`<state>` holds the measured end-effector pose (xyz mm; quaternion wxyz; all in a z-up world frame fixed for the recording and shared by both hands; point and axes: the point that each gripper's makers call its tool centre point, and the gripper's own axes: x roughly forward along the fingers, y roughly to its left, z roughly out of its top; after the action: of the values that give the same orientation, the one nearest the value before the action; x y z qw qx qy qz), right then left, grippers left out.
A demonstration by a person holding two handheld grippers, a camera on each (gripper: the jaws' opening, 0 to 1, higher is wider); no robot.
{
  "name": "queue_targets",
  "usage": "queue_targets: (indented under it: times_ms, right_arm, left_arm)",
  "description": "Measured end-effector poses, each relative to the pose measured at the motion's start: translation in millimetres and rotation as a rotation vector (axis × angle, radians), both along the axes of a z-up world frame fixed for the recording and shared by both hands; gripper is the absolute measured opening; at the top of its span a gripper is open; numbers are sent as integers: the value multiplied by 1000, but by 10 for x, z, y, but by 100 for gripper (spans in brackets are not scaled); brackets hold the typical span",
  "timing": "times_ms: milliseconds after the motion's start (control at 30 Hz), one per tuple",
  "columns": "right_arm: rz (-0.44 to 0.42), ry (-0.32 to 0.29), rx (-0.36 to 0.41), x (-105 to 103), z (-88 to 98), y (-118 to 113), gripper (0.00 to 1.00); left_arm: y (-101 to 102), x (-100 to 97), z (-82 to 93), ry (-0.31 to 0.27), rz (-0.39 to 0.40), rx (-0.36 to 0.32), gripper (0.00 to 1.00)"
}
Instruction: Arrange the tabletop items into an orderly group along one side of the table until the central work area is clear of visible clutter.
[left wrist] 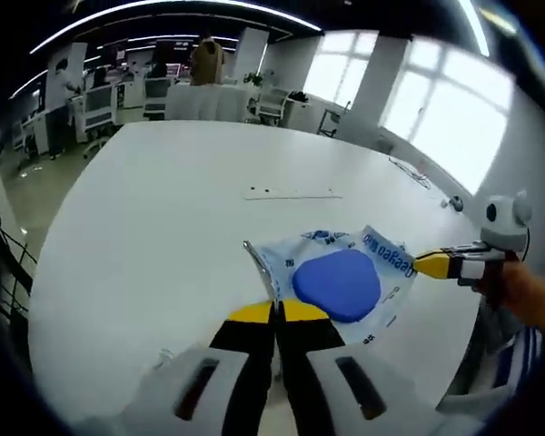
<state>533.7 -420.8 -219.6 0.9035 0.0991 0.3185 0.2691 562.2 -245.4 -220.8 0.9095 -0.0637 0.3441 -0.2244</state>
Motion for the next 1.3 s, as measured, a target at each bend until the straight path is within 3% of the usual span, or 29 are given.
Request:
queue_targets:
  times_ms: [233,600,1300]
  right_arm:
    - [-33,-7,-7,37,-15,-78,0]
    - [-81,-5,-47,191,-178,-164,0]
    - [-85,41,-134,359,-608,-273,0]
  left_arm:
    - [-100,100,44,-27,-33,3,0]
    - [-203,297,-74,-41,-50,-3,0]
    - [-256,497,-578,16,-34,-22,0]
